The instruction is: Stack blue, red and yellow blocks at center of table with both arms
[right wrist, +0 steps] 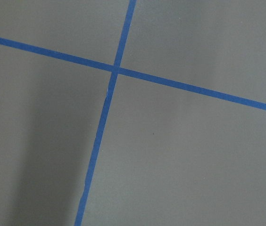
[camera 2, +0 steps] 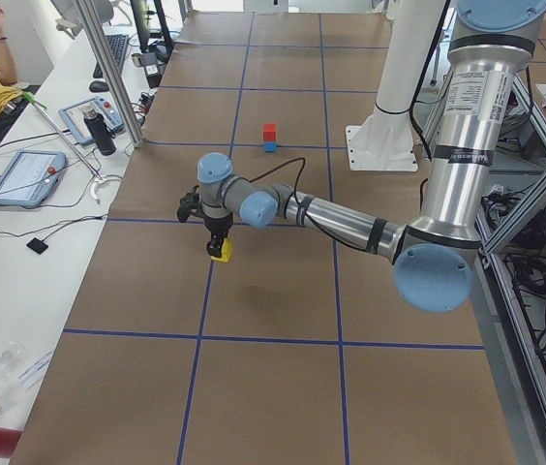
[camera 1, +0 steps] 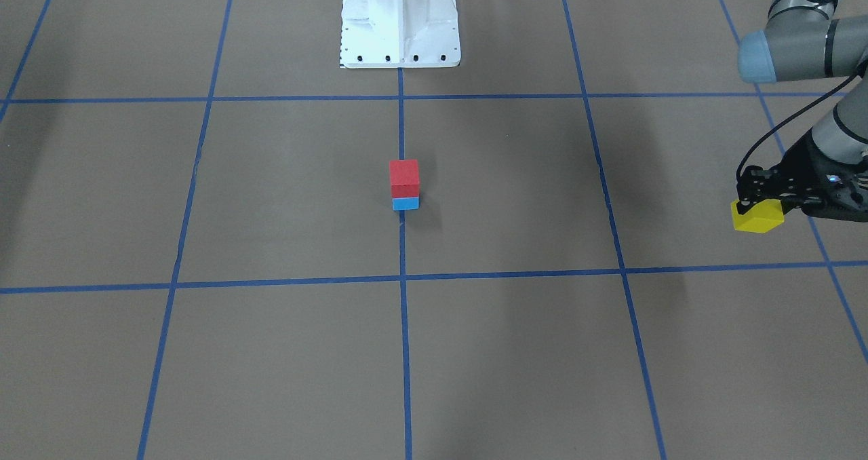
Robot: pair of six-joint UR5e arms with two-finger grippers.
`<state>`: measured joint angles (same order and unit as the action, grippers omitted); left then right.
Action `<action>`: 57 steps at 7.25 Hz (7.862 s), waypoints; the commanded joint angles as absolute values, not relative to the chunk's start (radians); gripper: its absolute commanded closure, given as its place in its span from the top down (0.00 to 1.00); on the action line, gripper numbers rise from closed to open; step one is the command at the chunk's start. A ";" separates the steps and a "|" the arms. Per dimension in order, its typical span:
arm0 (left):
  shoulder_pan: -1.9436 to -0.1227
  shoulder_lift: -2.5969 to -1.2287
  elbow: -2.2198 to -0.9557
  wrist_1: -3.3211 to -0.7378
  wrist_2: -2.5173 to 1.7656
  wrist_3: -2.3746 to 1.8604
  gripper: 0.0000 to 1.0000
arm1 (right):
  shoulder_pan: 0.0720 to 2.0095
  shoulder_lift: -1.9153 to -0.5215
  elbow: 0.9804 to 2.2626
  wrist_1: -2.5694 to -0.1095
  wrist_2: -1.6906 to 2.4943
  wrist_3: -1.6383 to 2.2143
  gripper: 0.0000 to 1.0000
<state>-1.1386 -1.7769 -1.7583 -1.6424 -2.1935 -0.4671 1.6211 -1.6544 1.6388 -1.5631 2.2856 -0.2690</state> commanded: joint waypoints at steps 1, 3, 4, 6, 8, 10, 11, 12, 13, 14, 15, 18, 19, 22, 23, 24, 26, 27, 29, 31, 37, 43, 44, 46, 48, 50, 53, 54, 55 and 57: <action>-1.065 -1.999 -1.865 -1.349 -2.184 -0.652 0.00 | 1.620 -1.657 1.638 -1.563 2.286 -0.268 0.99; -0.868 -2.220 -1.855 -1.222 -2.114 -0.960 0.00 | 1.621 -1.658 1.637 -1.563 2.286 -0.268 0.99; -0.762 -2.297 -1.824 -1.216 -2.065 -1.105 0.00 | 1.621 -1.658 1.637 -1.563 2.286 -0.268 0.99; -0.659 -2.493 -1.653 -1.223 -2.008 -1.276 0.00 | 1.621 -1.658 1.635 -1.563 2.286 -0.268 0.99; -0.580 -2.528 -1.609 -1.268 -1.970 -1.325 0.00 | 1.621 -1.666 1.635 -1.563 2.286 -0.270 0.99; -0.545 -2.530 -1.580 -1.317 -1.934 -1.328 0.00 | 1.621 -1.666 1.635 -1.563 2.286 -0.270 0.99; -0.540 -2.530 -1.565 -1.347 -1.933 -1.327 0.00 | 1.624 -1.666 1.637 -1.563 2.286 -0.271 0.99; -0.538 -2.530 -1.559 -1.365 -1.933 -1.325 0.00 | 1.628 -1.666 1.637 -1.563 2.286 -0.272 0.99; -0.538 -2.530 -1.559 -1.365 -1.933 -1.322 0.00 | 1.628 -1.666 1.637 -1.563 2.286 -0.270 0.99; -0.540 -2.530 -1.557 -1.365 -1.933 -1.318 0.00 | 1.628 -1.666 1.637 -1.563 2.286 -0.268 0.99; -0.538 -2.528 -1.554 -1.364 -1.933 -1.313 0.00 | 1.628 -1.666 1.637 -1.563 2.286 -0.268 0.99; -0.538 -2.526 -1.552 -1.365 -1.917 -1.301 0.00 | 1.628 -1.666 1.637 -1.563 2.286 -0.268 0.99; -0.540 -2.526 -1.551 -1.365 -1.917 -1.299 0.00 | 1.628 -1.666 1.637 -1.563 2.286 -0.267 0.99; -0.538 -2.526 -1.540 -1.371 -1.917 -1.267 0.51 | 1.628 -1.666 1.637 -1.563 2.286 -0.268 0.99; -0.538 -2.528 -1.542 -1.371 -1.919 -1.267 0.51 | 1.628 -1.666 1.637 -1.563 2.286 -0.268 0.99; -0.538 -2.530 -1.545 -1.371 -1.919 -1.263 0.51 | 1.628 -1.666 1.635 -1.563 2.286 -0.268 0.99; -0.537 -2.530 -1.546 -1.371 -1.919 -1.262 0.51 | 1.628 -1.666 1.635 -1.563 2.286 -0.270 0.99; -0.537 -2.528 -1.546 -1.371 -1.919 -1.261 0.52 | 1.628 -1.666 1.637 -1.563 2.286 -0.270 0.99; -0.537 -2.525 -1.545 -1.371 -1.919 -1.261 0.57 | 1.628 -1.666 1.635 -1.563 2.286 -0.270 0.99; -0.534 -2.523 -1.545 -1.373 -1.919 -1.261 0.88 | 1.629 -1.666 1.637 -1.563 2.286 -0.270 0.99; -0.616 -2.441 -1.846 -1.201 -1.972 -1.132 1.00 | 1.629 -1.666 1.635 -1.563 2.286 -0.270 0.99; -1.375 -1.779 -2.030 -1.115 -2.218 0.071 1.00 | 1.629 -1.667 1.635 -1.563 2.286 -0.276 0.99; -1.475 -1.743 -1.958 -1.115 -2.220 0.247 1.00 | 1.629 -1.666 1.635 -1.563 2.286 -0.275 0.99; -1.538 -1.584 -1.887 -1.261 -2.220 0.348 1.00 | 1.631 -1.666 1.635 -1.563 2.286 -0.278 0.99; -1.563 -1.439 -1.842 -1.474 -2.221 0.316 1.00 | 1.629 -1.666 1.635 -1.563 2.286 -0.278 0.99; -1.571 -1.388 -1.841 -1.485 -2.223 0.311 1.00 | 1.632 -1.666 1.635 -1.563 2.286 -0.281 0.99; -1.626 -1.390 -1.839 -1.485 -2.284 0.184 1.00 | 1.634 -1.664 1.635 -1.563 2.287 -0.281 0.99; -1.629 -1.390 -1.841 -1.486 -2.342 0.132 1.00 | 1.634 -1.664 1.637 -1.563 2.287 -0.281 0.99; -1.629 -1.390 -1.841 -1.488 -2.356 0.126 1.00 | 1.634 -1.666 1.637 -1.563 2.287 -0.281 0.99; -1.628 -1.408 -1.798 -1.488 -2.359 0.126 1.00 | 1.634 -1.664 1.637 -1.563 2.287 -0.276 0.99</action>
